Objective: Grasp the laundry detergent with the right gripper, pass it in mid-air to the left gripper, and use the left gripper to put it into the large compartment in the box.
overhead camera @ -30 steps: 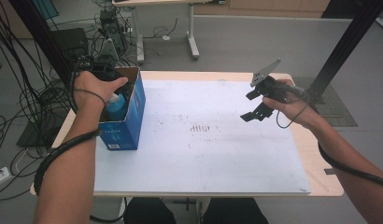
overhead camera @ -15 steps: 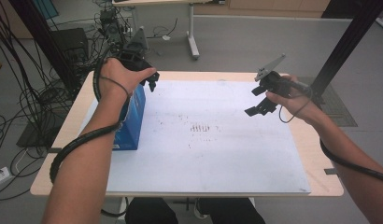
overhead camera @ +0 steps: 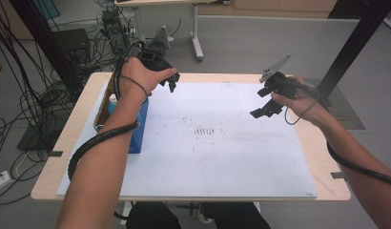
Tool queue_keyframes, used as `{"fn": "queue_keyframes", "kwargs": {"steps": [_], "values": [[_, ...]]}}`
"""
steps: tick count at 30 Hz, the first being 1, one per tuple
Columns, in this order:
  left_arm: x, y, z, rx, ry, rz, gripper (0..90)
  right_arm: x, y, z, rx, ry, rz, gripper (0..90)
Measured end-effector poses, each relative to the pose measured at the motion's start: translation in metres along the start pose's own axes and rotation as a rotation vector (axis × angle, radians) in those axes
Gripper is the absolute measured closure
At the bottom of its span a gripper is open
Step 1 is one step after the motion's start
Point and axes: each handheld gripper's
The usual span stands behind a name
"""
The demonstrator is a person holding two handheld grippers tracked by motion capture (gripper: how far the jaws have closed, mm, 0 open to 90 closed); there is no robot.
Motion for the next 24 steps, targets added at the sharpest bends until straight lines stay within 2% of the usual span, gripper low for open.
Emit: {"fn": "queue_keyframes", "kwargs": {"steps": [16, 24], "values": [[0.005, 0.002, -0.005, -0.007, 0.016, -0.001, 13.7, -0.001, -0.001, 0.0, -0.005, 0.002, 0.003, 6.4], [0.015, 0.0, -0.007, -0.007, 0.018, -0.018, 13.8, -0.005, -0.005, -0.002, -0.011, 0.01, 0.0, 6.4]]}}
Point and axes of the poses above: each handheld gripper's, and its own axes: y roughly forward along the jaws, x roughly out of its top, z roughly to its left, and after that the axes turned 8 degrees about y, right-handed
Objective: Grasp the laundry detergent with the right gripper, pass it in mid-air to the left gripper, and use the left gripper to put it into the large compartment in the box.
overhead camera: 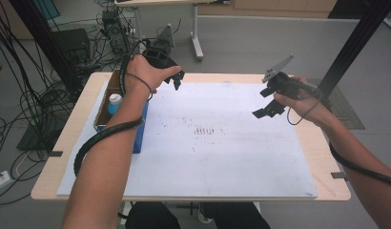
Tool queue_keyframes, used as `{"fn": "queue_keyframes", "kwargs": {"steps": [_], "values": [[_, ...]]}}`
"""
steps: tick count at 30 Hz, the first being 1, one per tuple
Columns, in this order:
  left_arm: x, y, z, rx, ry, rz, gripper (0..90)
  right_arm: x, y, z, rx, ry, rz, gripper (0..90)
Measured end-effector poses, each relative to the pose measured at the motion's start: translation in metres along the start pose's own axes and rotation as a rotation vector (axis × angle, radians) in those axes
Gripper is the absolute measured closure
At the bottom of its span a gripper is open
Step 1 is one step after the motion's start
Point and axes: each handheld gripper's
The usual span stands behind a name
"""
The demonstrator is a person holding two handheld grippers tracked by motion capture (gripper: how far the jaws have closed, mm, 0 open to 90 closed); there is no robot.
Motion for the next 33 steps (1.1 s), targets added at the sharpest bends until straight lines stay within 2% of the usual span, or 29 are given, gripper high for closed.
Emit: {"fn": "queue_keyframes", "kwargs": {"steps": [7, 12, 17, 21, 26, 33], "values": [[0.016, 0.0, 0.001, 0.005, -0.01, -0.029, 13.8, -0.004, -0.001, 0.0, -0.005, 0.0, 0.012, 6.4], [0.023, 0.005, 0.002, 0.006, -0.02, -0.026, 13.9, -0.007, -0.005, 0.001, -0.009, -0.001, 0.019, 6.4], [0.027, 0.007, 0.003, 0.007, -0.025, -0.029, 14.0, -0.009, -0.007, 0.0, -0.012, 0.004, 0.021, 6.4], [0.03, 0.007, 0.0, 0.008, -0.011, -0.03, 14.0, -0.009, -0.008, 0.001, -0.014, 0.01, 0.017, 6.4], [0.031, 0.008, -0.003, 0.008, -0.004, -0.026, 13.9, -0.007, -0.007, 0.003, -0.009, -0.007, 0.02, 6.4], [0.03, 0.009, -0.001, 0.006, -0.004, -0.024, 13.9, -0.006, -0.008, 0.005, -0.007, -0.007, 0.018, 6.4]]}}
Point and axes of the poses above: each handheld gripper's, and its own axes: y roughly forward along the jaws, x roughly out of its top, z roughly to its left, and after that the axes turned 8 degrees about y, right-handed
